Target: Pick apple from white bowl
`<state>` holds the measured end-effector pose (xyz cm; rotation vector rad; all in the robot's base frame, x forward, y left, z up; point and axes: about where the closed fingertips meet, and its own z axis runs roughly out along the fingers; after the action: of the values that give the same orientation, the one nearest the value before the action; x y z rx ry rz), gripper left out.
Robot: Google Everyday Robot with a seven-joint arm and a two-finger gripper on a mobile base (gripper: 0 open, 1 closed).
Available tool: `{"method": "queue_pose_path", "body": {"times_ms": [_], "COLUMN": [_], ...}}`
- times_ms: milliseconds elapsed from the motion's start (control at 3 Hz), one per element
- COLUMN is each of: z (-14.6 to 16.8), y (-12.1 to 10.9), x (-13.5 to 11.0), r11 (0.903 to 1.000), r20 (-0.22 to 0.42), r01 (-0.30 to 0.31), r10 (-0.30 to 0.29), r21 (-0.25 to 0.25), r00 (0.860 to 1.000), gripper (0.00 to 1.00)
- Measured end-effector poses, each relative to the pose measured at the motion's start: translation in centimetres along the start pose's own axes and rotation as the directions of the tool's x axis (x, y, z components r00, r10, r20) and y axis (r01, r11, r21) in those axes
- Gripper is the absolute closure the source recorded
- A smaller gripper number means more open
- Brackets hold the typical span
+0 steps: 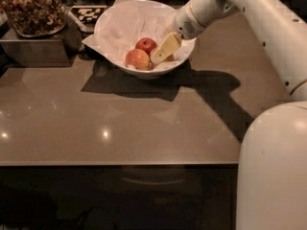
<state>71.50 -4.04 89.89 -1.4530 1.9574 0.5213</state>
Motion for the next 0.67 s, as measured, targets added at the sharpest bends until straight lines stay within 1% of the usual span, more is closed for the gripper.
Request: {"method": "queue_pose_path", "body": {"times_ms": [333,667], "z": [0.58,1.20], "y": [0.96,1.21], "x": [1.52,1.97], "r11": [0.9987,0.9977], "r20": [-0.002,-0.002], "r01": [-0.046,-0.058], "r10": [0.046,0.058], "r21": [-0.025,-0.036], "r00": [0.999,0.998], "gripper": [0.19,0.22]}}
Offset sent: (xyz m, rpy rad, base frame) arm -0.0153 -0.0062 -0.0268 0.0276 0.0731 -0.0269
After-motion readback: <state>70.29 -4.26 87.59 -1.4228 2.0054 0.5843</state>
